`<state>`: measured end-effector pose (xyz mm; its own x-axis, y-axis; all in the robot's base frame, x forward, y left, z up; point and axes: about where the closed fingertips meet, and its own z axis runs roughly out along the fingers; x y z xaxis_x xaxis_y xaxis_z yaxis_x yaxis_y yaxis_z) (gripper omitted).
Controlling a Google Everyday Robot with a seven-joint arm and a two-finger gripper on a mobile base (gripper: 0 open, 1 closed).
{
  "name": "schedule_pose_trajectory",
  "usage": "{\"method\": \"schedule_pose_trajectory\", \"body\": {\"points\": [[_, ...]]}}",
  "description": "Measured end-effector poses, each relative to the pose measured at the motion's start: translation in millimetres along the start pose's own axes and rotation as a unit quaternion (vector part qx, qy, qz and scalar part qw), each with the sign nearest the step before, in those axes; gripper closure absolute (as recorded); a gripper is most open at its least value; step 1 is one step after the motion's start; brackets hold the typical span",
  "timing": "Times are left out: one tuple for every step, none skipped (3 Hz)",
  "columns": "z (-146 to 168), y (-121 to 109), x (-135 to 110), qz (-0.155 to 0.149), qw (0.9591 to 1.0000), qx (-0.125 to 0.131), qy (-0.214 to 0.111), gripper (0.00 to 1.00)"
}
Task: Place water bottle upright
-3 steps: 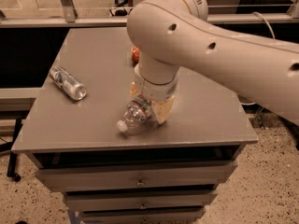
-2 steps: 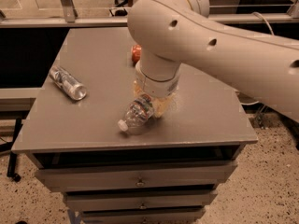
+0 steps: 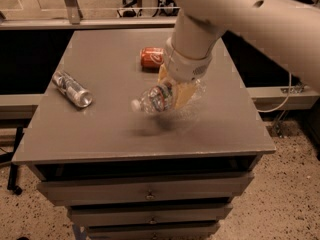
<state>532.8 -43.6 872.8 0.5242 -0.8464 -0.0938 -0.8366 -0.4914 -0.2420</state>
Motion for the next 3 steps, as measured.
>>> {"method": "schedule_pose_trajectory", "body": {"points": [[-25,-6,22,0.120,0.9885,0.000,-0.091,1.00],[-55,-12,28,0.210,0.9592,0.025,-0.187,1.00],[-85,-17,27,0.270,0.9206,0.066,-0.275,1.00]]}}
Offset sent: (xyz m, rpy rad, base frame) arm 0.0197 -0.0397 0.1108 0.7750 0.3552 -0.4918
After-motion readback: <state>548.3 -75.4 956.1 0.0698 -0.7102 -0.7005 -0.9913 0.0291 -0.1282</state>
